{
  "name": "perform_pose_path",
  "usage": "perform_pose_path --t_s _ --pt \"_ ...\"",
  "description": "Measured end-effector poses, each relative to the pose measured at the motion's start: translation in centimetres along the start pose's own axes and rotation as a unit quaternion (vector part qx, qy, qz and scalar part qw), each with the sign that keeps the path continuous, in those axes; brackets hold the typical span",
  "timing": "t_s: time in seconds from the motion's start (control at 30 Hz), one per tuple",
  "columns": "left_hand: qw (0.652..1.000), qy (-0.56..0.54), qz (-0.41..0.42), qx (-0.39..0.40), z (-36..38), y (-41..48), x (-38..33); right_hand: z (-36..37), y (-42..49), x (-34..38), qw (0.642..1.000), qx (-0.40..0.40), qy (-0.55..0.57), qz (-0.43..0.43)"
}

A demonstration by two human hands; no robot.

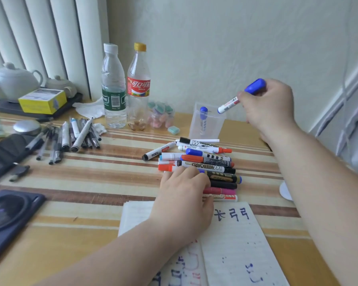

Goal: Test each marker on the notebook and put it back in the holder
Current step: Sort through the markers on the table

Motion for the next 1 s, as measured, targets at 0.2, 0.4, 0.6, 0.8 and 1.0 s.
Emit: perform_pose_path --t_s 0.2,0.4,0.6,0.8,1.0 --pt "1.0 -0.005 -0.001 -0.001 0.3 0.0 0.1 4.1 1.4 -1.8 0.994 0.07 -0.082 -0.01" --pt "1.0 -0.012 -0.011 -0.005 0.2 0.0 0.2 4.5 0.9 -2.6 0.994 0.085 -0.073 -0.001" --pt "0.998 -0.022 -0.044 -0.05 -0.6 0.1 0.3 1.3 -4.7 -2.1 0.985 0.145 -0.087 -0.014" --pt "0.994 -0.008 -0.101 -0.05 -0.7 0.4 1.0 -2.7 -12.2 -5.1 0.943 0.264 -0.205 0.007" --pt "0.994 0.008 -0.103 -0.032 -0.6 0.6 1.1 -3.3 -13.5 -7.6 0.934 0.306 -0.171 0.066"
Point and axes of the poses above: each hand's wrist, its own y-axis towards the middle knuckle, its own z-axis out of the palm, x = y × z, the point moved 4 cm from there along y, towards the middle knuckle, and after that the axes turned 1 degree about -z, right-handed, at the moved point
